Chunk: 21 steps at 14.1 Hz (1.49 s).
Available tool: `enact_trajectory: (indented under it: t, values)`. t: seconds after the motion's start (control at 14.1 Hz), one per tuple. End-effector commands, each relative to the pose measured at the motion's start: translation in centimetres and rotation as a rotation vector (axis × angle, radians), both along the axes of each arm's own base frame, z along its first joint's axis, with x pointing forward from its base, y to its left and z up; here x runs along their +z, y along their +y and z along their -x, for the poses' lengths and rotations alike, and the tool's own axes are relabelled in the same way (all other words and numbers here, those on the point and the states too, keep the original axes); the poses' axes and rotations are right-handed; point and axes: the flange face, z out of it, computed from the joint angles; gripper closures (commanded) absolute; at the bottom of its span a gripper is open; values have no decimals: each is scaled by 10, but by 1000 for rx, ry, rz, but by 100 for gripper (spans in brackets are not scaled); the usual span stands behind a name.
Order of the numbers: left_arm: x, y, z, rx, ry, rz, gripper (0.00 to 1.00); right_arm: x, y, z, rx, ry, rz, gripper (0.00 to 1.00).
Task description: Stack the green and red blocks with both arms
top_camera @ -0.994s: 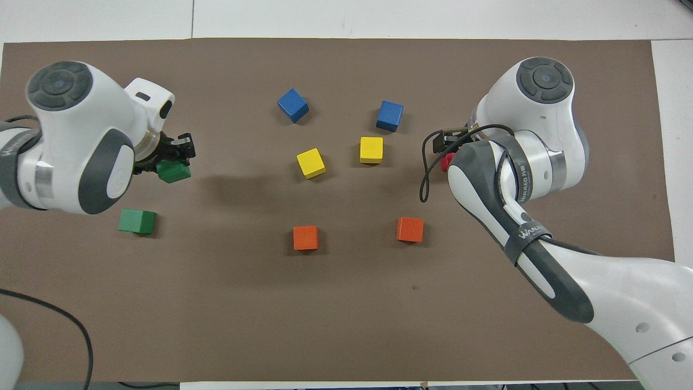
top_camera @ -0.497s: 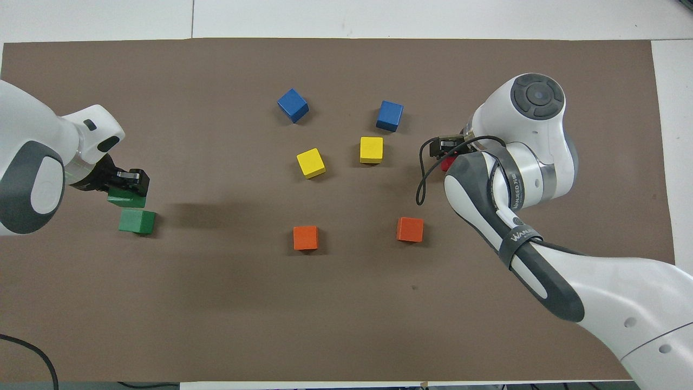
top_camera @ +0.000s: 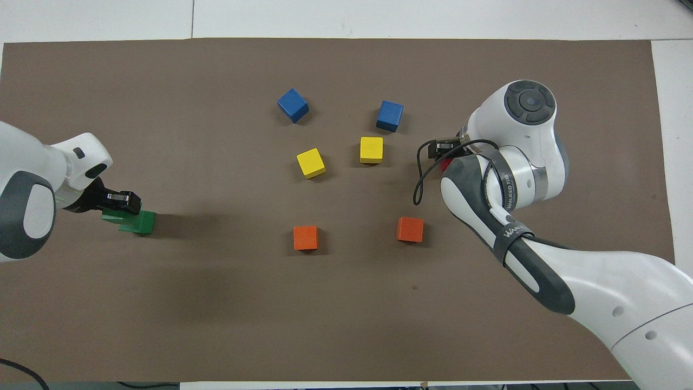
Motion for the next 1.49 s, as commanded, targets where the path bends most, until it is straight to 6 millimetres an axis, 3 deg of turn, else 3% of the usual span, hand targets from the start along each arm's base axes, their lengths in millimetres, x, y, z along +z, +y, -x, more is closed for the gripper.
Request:
enact_trajectory:
  t: [0.0, 0.07, 0.28, 0.43, 0.64, 0.71, 0.78, 0.99, 1.14, 1.42]
  values:
    - [2, 9, 18, -45, -38, 25, 100, -5, 1, 0, 2, -8, -4, 42]
    - [2, 17, 19, -38, -41, 25, 100, -5, 0, 0, 0, -8, -3, 99]
    - [1, 13, 20, -63, -47, 26, 100, 7, -2, -5, 1, -16, 3, 100]
    - [-5, 13, 23, -86, -60, 27, 100, 44, -10, -16, -9, 2, 15, 100]
    - [-6, 10, 24, -97, -69, 26, 100, 103, -48, -19, 86, -5, 27, 100]
    - [-6, 10, 24, -95, -71, 25, 100, 115, -57, -13, 121, 8, 33, 100]
    - [-6, 10, 23, -92, -77, 25, 100, 123, -81, -5, 146, 18, 35, 100]
    - [-8, 9, 24, -90, -80, 24, 100, 109, -143, 16, 178, 69, 24, 100]
    - [-8, 9, 25, -90, -78, 24, 100, 98, -167, 26, 178, 81, 21, 100]
    - [-14, 10, 25, -87, -67, 25, 100, 84, -182, 28, 151, 62, 19, 100]
